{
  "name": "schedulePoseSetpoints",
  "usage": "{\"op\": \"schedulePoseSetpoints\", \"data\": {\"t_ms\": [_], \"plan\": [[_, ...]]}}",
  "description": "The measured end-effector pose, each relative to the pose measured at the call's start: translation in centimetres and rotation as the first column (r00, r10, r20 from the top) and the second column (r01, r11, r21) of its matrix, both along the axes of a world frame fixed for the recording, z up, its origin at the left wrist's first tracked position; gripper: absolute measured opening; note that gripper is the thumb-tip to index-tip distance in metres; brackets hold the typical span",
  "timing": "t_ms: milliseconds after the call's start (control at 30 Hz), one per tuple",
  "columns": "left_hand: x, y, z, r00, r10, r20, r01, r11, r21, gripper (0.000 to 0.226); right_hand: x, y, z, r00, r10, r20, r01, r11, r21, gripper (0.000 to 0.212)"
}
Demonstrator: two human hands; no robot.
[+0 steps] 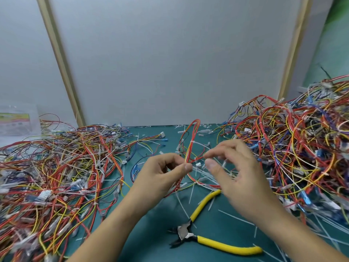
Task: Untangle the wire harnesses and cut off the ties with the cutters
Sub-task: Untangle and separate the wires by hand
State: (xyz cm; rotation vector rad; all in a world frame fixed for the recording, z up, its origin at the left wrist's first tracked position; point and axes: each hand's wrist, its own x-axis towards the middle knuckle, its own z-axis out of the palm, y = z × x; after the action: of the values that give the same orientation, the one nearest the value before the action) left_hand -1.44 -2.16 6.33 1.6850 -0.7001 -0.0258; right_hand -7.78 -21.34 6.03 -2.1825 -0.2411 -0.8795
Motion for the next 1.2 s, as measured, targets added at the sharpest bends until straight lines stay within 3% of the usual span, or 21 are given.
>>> {"op": "schedulePoseSetpoints", "data": {"t_ms": [167,400,600,733,900,967,1067,1200], "plan": [[-0.1,-0.3,-0.4,0.995,0.017,0.093,-0.024,0.997,0.067,0.024,-0.2,1.3,-1.0,0.981,0.103,-0.163,-0.119,0.989,-0.089,0.010],[0.0,-0.1,-0.3,0.996,0.030,0.079,-0.039,0.992,0.118,0.021,0.0,1.1,-0.5,0.918,0.318,-0.236,-0.278,0.942,0.189,0.020],[0.5,1.2,1.0,0.997,0.030,0.066,-0.030,1.000,-0.002,0.030,0.4,-0.4,0.0,0.944,0.260,-0.201,-0.177,0.917,0.357,0.023],[0.2,1.1,0.6,0.940,0.111,0.324,-0.198,0.948,0.249,0.025,0.7,-0.6,-0.1,0.954,0.241,-0.180,-0.144,0.893,0.427,0.020],[0.4,1.7,0.6,0.970,-0.120,0.212,0.012,0.892,0.451,0.011,0.6,-0.8,0.3,0.958,0.246,-0.147,-0.118,0.806,0.581,0.020],[0.3,1.6,0.7,0.970,-0.120,0.213,0.021,0.908,0.417,0.006,0.5,-0.7,0.5,0.945,0.287,-0.156,-0.127,0.763,0.634,0.020],[0.4,1.2,0.8,0.993,-0.024,0.118,0.002,0.983,0.183,0.010,0.4,-0.2,0.5,0.919,0.350,-0.182,-0.139,0.719,0.681,0.024],[0.7,1.0,0.9,0.998,0.062,0.013,-0.061,0.996,-0.065,0.014,0.3,0.4,-0.5,0.924,0.196,-0.329,-0.057,0.920,0.388,0.035]]}}
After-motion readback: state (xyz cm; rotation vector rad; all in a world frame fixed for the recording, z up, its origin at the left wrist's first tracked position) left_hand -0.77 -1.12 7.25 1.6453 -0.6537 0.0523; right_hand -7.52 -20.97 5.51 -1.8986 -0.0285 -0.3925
